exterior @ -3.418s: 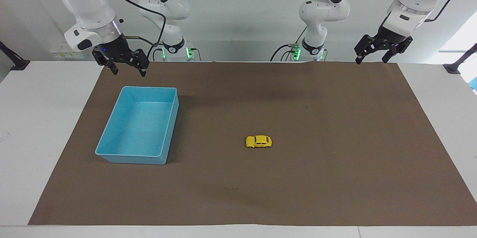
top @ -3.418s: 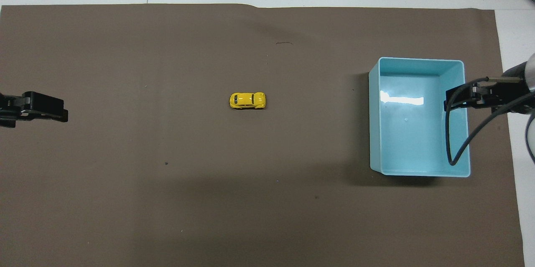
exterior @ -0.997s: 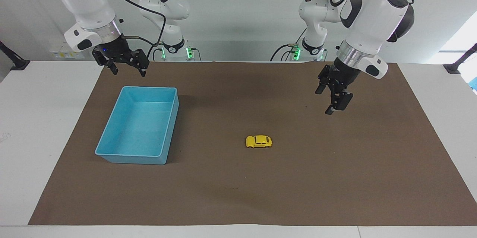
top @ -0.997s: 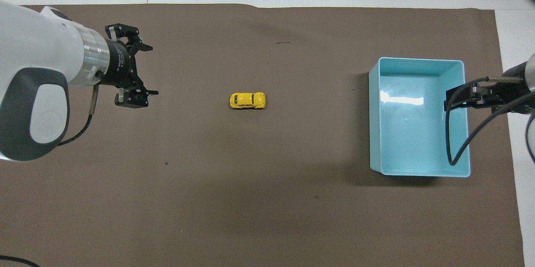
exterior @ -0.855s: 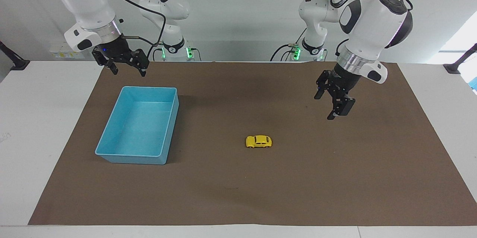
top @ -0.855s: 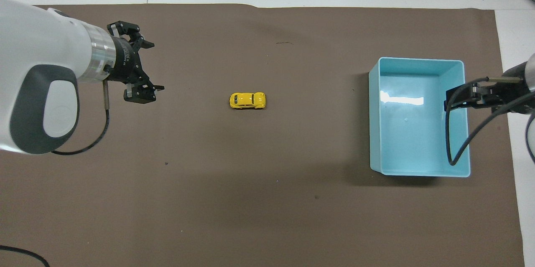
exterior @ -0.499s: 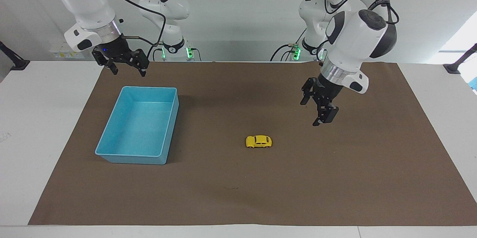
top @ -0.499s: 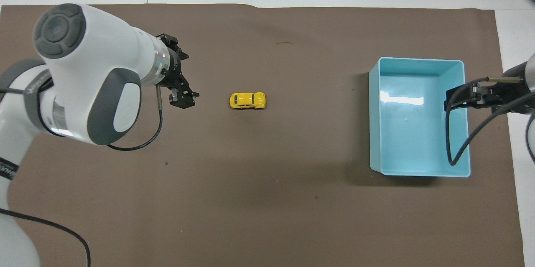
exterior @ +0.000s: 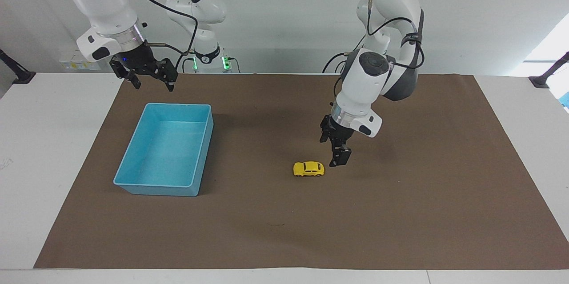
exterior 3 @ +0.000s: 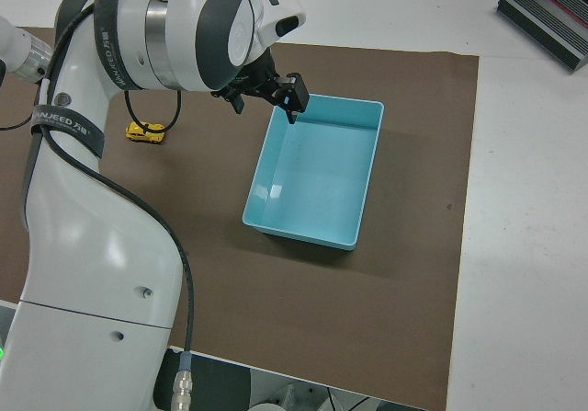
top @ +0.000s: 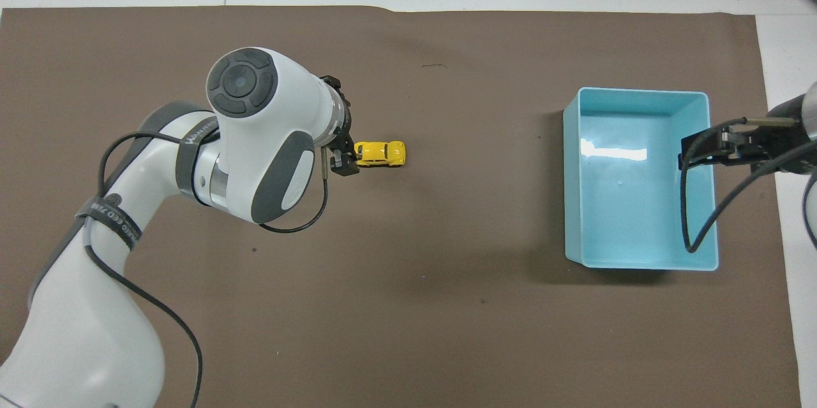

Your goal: Wind up and store yellow beetle car

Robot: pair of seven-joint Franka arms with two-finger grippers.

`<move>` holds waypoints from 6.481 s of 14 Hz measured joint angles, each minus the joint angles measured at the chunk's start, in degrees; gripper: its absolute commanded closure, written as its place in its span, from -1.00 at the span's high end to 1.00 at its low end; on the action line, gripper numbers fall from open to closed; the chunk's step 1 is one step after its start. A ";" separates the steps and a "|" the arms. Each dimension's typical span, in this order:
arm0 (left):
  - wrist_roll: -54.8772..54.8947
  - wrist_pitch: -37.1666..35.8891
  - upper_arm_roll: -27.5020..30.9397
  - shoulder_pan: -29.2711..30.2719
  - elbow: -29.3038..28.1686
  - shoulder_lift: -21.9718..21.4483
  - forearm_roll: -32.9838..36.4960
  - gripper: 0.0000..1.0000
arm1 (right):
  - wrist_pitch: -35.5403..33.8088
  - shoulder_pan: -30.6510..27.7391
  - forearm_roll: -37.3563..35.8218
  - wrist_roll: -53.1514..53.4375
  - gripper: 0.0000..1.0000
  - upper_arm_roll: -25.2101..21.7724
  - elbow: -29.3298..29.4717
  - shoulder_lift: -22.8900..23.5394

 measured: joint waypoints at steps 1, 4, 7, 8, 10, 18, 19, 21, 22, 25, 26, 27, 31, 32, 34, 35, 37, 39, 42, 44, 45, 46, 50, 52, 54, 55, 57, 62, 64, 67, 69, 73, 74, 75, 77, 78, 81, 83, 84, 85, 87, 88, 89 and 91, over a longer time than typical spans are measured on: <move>1.42 0.12 0.00 -0.31 0.00 0.74 0.00 1.00 | 0.00 0.00 0.00 0.00 1.00 0.00 0.00 0.00; 3.33 -0.12 0.12 -0.46 -0.04 2.43 0.07 1.00 | 0.00 0.00 0.00 0.00 1.00 0.00 0.00 0.00; 3.56 0.27 0.01 -1.55 0.08 6.94 0.08 1.00 | 0.00 0.00 0.00 0.00 1.00 0.00 0.00 0.00; 3.56 0.64 0.03 -1.88 0.20 7.89 0.08 1.00 | 0.00 0.00 0.00 0.00 1.00 0.00 0.00 0.00; 3.56 1.10 0.03 -2.12 0.57 8.50 0.08 1.00 | 0.00 0.00 0.00 0.00 1.00 0.00 0.00 0.00; 3.01 1.91 0.08 -3.90 1.09 9.17 0.08 -0.13 | 0.00 -0.01 0.00 0.00 1.00 0.00 0.00 0.00; 3.01 1.97 0.24 -3.89 1.26 9.17 0.08 -0.46 | 0.00 -0.01 0.00 0.00 1.00 0.00 0.00 0.00; 3.01 2.76 0.65 -3.69 1.66 9.17 0.08 -0.77 | 0.00 -0.01 0.00 0.00 1.00 0.00 0.00 0.00; 3.02 2.95 0.66 -3.60 1.69 9.14 0.08 -0.77 | 0.00 -0.01 0.00 0.00 1.00 0.00 0.00 0.00; 3.26 2.94 0.67 -3.58 1.67 9.13 0.08 -0.76 | 0.00 -0.01 0.00 0.00 1.00 0.00 0.00 0.00; 3.60 2.86 0.68 -3.50 1.64 9.11 0.08 -0.76 | 0.00 -0.01 0.00 0.00 1.00 0.00 0.00 0.00; 3.96 2.79 0.69 -3.40 1.56 9.05 0.06 -0.75 | 0.00 -0.04 0.00 0.00 1.00 0.00 0.00 0.00; 6.15 1.68 0.75 -1.45 0.42 8.16 -0.03 -0.74 | 0.00 -0.10 0.00 0.00 1.00 0.00 0.00 0.00; 7.13 1.30 0.74 -0.39 -0.23 7.66 -0.08 -0.73 | 0.00 -0.11 0.00 0.00 1.00 0.00 0.00 0.00; 9.23 0.61 0.71 1.95 -1.57 6.66 -0.25 -0.70 | 0.00 -0.12 0.00 0.00 1.00 0.00 0.00 0.00; 10.28 0.34 0.70 3.20 -2.21 6.20 -0.28 -0.68 | 0.00 -0.12 0.00 0.00 1.00 0.00 0.00 0.00; 12.14 -0.28 0.68 5.41 -3.13 5.52 -0.34 -0.61 | 0.00 -0.12 0.00 0.00 1.00 0.00 0.00 0.00; 13.42 -0.47 0.69 6.67 -3.83 4.99 -0.36 -0.52 | 0.00 -0.12 0.00 0.00 1.00 0.00 0.00 0.00; 13.69 -0.47 0.69 6.91 -3.97 4.90 -0.35 -0.12 | 0.00 -0.12 0.00 0.00 1.00 0.00 0.00 0.00; 13.71 -0.49 0.75 6.93 -3.97 5.01 -0.32 0.63 | 0.00 -0.12 0.00 0.00 1.00 0.00 0.00 0.00; 13.70 -0.61 0.84 6.96 -3.93 4.99 -0.28 1.00 | 0.00 -0.12 0.00 0.00 1.00 0.00 0.00 0.00; 13.70 -0.77 1.32 7.10 -3.90 5.17 -0.11 1.00 | 0.00 -0.12 0.00 0.00 1.00 0.00 0.00 0.00; 13.92 -5.60 1.74 8.86 -2.19 3.13 -0.11 1.00 | 0.00 -0.12 0.00 0.00 1.00 0.00 0.00 0.00; 13.92 -7.08 1.70 8.90 -2.05 1.82 -0.11 1.00 | 0.00 -0.12 0.00 0.00 1.00 0.00 0.00 0.00; 13.92 -7.24 1.67 8.90 -2.06 1.63 -0.11 1.00 | 0.00 -0.12 0.00 0.00 1.00 0.00 0.00 0.00; 13.92 -7.20 1.67 8.91 -2.06 1.64 -0.11 1.00 | 0.00 -0.12 0.00 0.00 1.00 0.00 0.00 0.00; 13.93 -6.98 1.71 8.93 -2.06 1.63 -0.11 1.00 | -0.08 -0.12 0.00 0.00 1.00 0.00 0.00 0.00; 14.22 -6.27 1.79 9.15 -1.63 1.63 -0.11 1.00 | -0.17 -0.12 0.00 0.00 1.00 0.00 0.00 -0.01; 14.40 -5.87 1.82 9.16 -1.40 1.63 -0.05 1.00 | -0.17 -0.12 0.00 0.00 1.00 0.00 0.00 -0.02; 14.67 -5.60 2.05 9.28 0.00 1.59 -0.01 1.00 | -0.17 -0.12 0.00 0.00 1.00 0.00 0.00 -0.02; 14.71 -5.60 2.21 9.46 1.59 1.48 0.02 1.00 | -0.17 -0.12 0.00 0.00 1.00 0.00 0.00 -0.02; 15.92 -5.63 2.19 11.31 3.83 0.35 0.08 1.00 | 0.06 0.15 0.00 2.93 1.00 0.22 -0.01 -0.02; 17.87 -5.64 2.17 11.83 4.04 -0.35 0.08 1.00 | 0.26 0.18 0.01 5.30 1.00 0.40 -0.07 -0.03; 20.75 -5.69 2.17 12.30 4.13 -1.21 0.08 1.00 | 0.68 0.20 0.01 8.42 1.00 0.57 -0.21 -0.03; 26.86 -5.74 2.17 12.99 4.15 -2.63 0.08 1.00 | 0.92 0.24 0.01 14.67 1.00 0.78 -0.62 -0.03; 29.82 -5.74 2.18 13.37 4.15 -3.09 0.08 1.00 | 1.17 0.26 0.07 17.32 1.00 0.79 -0.87 -0.03; 37.65 -5.74 2.18 14.53 4.16 -4.04 0.08 1.00 | 3.85 1.07 0.73 26.00 1.00 0.82 -1.93 -0.01; 40.99 -5.72 2.24 15.35 4.15 -4.17 0.08 1.00 | 6.48 1.63 1.28 32.64 1.00 0.82 -3.09 0.03; 42.19 -5.72 2.39 15.56 4.15 -4.27 0.08 1.00 | 7.80 1.77 1.44 36.33 1.00 0.83 -3.82 0.07; 42.96 -5.72 2.50 15.81 4.16 -4.50 0.08 1.00 | 9.55 2.02 1.56 39.95 1.00 0.84 -4.67 0.11; 43.99 -5.82 2.67 16.37 4.15 -4.89 0.08 1.00 | 12.34 3.00 1.65 47.05 1.00 0.85 -6.33 0.21; 45.02 -5.90 2.68 16.69 4.15 -5.04 0.08 1.00 | 13.37 3.60 1.65 50.69 1.00 0.88 -6.97 0.35; 47.16 -6.16 2.74 16.90 4.11 -5.18 0.09 1.00 | 13.96 4.13 1.65 53.96 1.00 0.89 -7.44 0.66; 53.66 -7.98 2.83 17.37 3.97 -5.41 0.11 1.00 | 14.56 4.45 1.61 58.95 1.00 0.88 -7.81 1.71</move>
